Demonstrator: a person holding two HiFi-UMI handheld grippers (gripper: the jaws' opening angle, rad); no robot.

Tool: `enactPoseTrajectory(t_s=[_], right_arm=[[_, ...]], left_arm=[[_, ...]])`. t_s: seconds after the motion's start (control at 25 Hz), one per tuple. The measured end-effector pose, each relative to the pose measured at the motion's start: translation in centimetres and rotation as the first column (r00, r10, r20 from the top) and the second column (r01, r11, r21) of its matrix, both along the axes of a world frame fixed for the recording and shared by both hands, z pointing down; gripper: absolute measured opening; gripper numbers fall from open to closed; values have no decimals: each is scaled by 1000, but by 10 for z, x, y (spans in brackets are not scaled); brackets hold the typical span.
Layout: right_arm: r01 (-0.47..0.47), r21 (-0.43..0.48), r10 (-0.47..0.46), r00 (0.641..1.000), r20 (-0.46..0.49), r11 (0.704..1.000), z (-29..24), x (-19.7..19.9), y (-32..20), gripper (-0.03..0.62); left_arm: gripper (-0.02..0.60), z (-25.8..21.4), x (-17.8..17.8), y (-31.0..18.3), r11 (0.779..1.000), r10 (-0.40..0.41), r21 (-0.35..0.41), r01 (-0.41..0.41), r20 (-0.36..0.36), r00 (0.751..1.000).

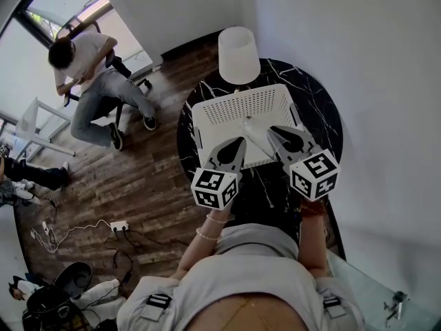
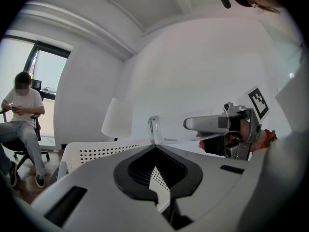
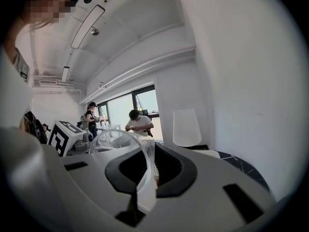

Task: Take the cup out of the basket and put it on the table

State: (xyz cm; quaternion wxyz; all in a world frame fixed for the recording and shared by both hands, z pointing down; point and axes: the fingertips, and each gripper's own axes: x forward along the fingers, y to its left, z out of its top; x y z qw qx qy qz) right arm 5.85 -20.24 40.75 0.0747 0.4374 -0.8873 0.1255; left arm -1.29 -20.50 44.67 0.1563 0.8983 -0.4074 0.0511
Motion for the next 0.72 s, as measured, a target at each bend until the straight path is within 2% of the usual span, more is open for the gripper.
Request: enactPoseTrajectory(t_s=[0.72], right_arm=[[-15, -5, 15, 1000, -9, 1000, 2, -6, -6, 29]], left_arm=[[5, 6, -4, -7, 1000, 19, -16, -19, -4, 1000]])
